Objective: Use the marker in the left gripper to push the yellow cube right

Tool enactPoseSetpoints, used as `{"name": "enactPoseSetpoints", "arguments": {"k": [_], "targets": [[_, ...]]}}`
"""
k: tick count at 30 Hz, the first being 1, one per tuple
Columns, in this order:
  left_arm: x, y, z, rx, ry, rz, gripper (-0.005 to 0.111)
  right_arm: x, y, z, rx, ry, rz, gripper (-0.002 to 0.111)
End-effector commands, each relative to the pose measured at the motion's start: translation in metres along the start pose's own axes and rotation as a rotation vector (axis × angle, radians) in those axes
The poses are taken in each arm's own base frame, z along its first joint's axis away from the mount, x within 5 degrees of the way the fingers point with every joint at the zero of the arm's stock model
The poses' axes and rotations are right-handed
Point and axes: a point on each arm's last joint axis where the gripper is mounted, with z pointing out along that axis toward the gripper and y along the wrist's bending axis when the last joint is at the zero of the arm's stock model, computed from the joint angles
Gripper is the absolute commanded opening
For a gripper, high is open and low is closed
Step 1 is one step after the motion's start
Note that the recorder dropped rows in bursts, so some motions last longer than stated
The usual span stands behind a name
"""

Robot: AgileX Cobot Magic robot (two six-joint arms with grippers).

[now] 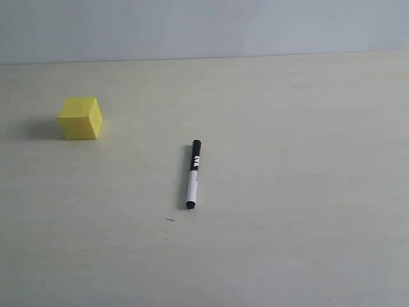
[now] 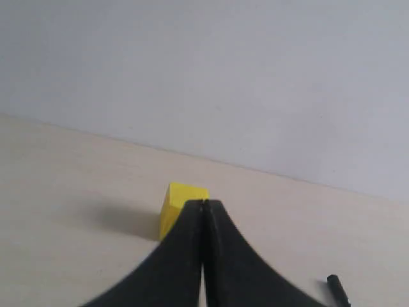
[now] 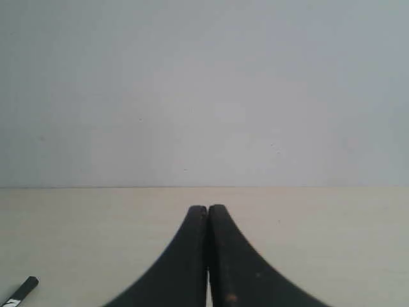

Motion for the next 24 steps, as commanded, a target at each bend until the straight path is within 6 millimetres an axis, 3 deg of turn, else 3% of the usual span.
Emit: {"name": "enactPoseSetpoints", "arguments": {"k": [1, 3, 8, 10, 13, 16, 24], "targets": [[-0.004, -0.002, 0.0, 0.025, -0.049, -0.07, 0.002, 0.001, 0.0, 0.0, 0.006, -0.006, -0.004, 0.0], [-0.008, -0.004, -0.001, 0.05, -0.095, -0.088, 0.002, 0.001, 0.0, 0.0, 0.006, -0.006, -0.004, 0.0], [-0.041, -0.02, -0.013, 0.267, -0.466, -0.16, 0.002, 0.001, 0.0, 0.0, 0.006, -0.006, -0.004, 0.0], [-0.05, -0.024, -0.018, 0.329, -0.539, -0.197, 0.002, 0.001, 0.0, 0.0, 0.006, -0.006, -0.004, 0.0], [-0.08, -0.032, -0.031, 0.39, -0.624, -0.252, 0.002, 0.001, 0.0, 0.0, 0.006, -0.006, -0.004, 0.0], [-0.111, -0.041, -0.019, 0.267, -0.429, -0.13, 0.002, 0.001, 0.0, 0.0, 0.006, -0.006, -0.004, 0.0], [-0.163, -0.029, 0.029, -0.188, -0.019, 0.118, 0.002, 0.001, 0.0, 0.0, 0.006, -0.006, -0.004, 0.0]]}}
